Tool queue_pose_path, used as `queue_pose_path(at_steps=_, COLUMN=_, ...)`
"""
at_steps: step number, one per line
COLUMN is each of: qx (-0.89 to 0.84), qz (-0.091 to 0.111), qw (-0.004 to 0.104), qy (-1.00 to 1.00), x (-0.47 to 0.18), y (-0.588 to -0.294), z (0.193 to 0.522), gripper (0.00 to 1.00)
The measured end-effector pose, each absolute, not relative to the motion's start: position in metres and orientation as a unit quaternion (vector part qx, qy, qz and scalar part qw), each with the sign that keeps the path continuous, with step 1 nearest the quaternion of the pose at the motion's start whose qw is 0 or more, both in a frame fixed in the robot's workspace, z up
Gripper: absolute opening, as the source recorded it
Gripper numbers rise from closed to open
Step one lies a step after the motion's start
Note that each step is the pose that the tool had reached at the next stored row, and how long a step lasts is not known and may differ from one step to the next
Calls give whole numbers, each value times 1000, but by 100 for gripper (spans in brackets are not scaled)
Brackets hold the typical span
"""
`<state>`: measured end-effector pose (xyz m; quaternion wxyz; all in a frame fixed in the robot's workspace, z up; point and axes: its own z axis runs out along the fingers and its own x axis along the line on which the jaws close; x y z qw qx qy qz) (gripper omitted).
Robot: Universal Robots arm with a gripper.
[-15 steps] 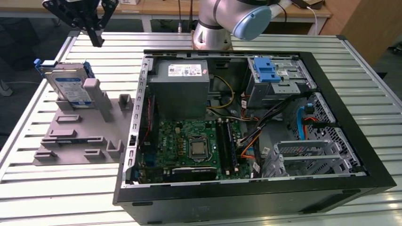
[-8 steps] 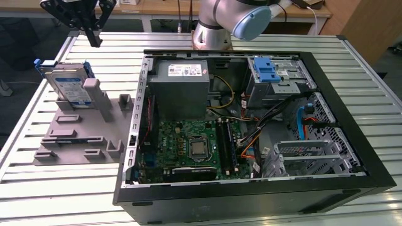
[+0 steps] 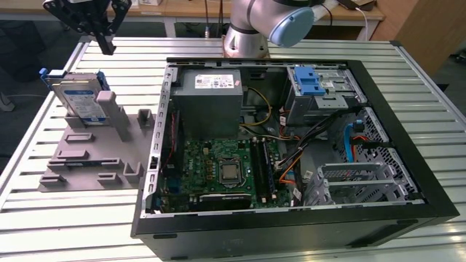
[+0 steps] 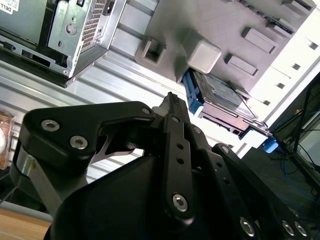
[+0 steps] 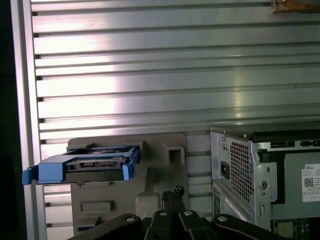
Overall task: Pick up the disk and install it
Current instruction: 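Reach for the disk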
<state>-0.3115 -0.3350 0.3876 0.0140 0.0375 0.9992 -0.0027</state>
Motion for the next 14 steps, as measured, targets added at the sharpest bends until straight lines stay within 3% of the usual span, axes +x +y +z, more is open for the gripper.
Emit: queue_pose_path(at_steps=14, qx=38, qz=-3, qw=14, qy=999, x=-321, y=-334, z=386, gripper=11)
